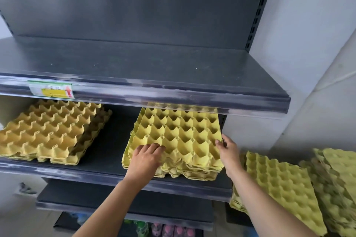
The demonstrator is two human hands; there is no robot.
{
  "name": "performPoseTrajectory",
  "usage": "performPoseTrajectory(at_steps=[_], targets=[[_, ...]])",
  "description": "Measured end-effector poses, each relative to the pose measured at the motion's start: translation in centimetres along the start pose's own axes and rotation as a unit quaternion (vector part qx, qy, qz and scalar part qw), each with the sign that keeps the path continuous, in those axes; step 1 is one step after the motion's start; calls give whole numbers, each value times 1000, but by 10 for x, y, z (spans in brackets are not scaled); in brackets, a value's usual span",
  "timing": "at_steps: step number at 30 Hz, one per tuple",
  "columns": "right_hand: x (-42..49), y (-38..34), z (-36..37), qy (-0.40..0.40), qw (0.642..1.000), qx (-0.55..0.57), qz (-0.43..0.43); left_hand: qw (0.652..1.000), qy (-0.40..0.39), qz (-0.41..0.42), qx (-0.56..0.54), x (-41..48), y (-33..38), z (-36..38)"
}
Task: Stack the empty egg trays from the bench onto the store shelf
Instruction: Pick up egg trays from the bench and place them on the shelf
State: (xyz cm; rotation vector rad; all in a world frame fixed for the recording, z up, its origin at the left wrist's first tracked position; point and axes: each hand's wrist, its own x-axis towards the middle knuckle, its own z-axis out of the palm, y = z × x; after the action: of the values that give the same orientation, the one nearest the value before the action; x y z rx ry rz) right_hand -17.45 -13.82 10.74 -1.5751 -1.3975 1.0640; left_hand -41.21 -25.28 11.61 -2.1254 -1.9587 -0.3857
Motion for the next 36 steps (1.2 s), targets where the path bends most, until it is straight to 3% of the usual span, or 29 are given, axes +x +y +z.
performPoseTrajectory(at_steps=[6, 11, 16, 22, 29, 36], targets=[[8, -2, -5, -16, 985, -163, -44, 999, -42, -20, -2, 2, -1, 1], [4, -4, -12, 0, 954, -274, -123, 1000, 0, -17, 24, 15, 9, -8], [-4, -8, -19, 36, 898, -379, -219, 999, 35, 13, 13, 35, 27, -18], [-8, 1, -64, 82, 846, -430, -303, 998, 23, 51, -32, 59, 80, -18], [1, 70, -184, 104, 846, -464, -243, 985, -9, 135, -104, 93, 201, 15], [25, 160, -306, 50, 854, -489, -167, 976, -93, 141, -135, 115, 316, 78]])
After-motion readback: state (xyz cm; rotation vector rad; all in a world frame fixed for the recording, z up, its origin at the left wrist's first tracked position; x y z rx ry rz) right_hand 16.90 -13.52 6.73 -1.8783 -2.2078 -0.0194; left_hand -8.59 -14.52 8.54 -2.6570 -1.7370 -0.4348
